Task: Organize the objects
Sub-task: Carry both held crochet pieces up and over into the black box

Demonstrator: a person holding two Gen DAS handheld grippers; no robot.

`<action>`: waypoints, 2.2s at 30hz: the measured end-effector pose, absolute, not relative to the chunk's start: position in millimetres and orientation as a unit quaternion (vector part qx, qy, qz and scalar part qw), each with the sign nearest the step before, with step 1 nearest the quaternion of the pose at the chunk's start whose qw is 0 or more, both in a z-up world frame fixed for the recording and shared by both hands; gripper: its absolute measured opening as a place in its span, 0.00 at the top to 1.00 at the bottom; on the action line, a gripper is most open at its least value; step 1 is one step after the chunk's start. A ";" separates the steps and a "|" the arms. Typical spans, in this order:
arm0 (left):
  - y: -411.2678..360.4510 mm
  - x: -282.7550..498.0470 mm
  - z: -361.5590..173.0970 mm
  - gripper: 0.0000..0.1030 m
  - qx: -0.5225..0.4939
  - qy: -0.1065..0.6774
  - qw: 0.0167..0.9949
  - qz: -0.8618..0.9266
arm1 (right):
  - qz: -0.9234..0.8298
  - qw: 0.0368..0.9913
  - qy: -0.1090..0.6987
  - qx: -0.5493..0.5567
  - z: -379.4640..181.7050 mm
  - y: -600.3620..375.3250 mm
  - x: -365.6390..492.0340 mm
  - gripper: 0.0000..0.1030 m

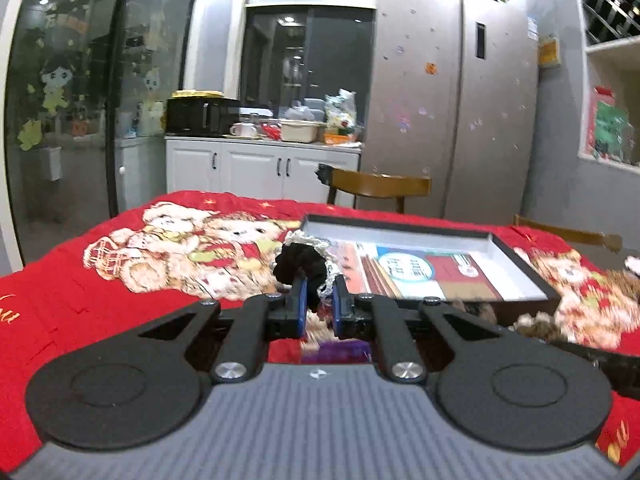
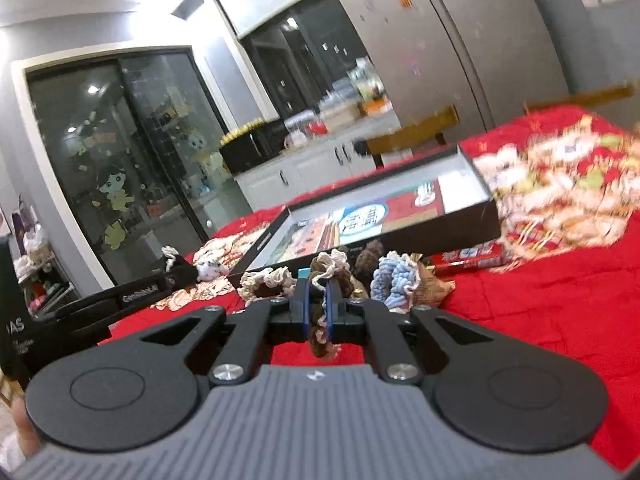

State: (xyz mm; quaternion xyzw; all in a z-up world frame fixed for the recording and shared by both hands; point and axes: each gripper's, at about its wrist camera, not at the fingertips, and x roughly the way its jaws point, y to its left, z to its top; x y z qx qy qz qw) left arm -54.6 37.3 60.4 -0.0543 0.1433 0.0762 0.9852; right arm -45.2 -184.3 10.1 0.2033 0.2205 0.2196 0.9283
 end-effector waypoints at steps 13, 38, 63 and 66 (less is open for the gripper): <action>78.0 -3.5 130.1 0.86 -0.102 0.149 0.983 -0.022 | 0.242 0.927 0.195 0.211 80.3 -140.6 43.2 0.91; 74.1 54.6 25.1 0.86 -0.025 0.194 0.980 -0.024 | 0.189 0.900 0.331 0.212 10.8 -118.7 130.3 0.91; 85.7 79.9 16.8 0.86 -0.085 0.222 0.971 -0.035 | 0.211 0.906 0.321 0.178 0.0 -106.0 119.6 0.90; 84.1 80.1 17.0 0.86 -0.080 0.221 0.971 -0.033 | 0.211 0.906 0.322 0.173 -2.3 -104.3 120.9 0.90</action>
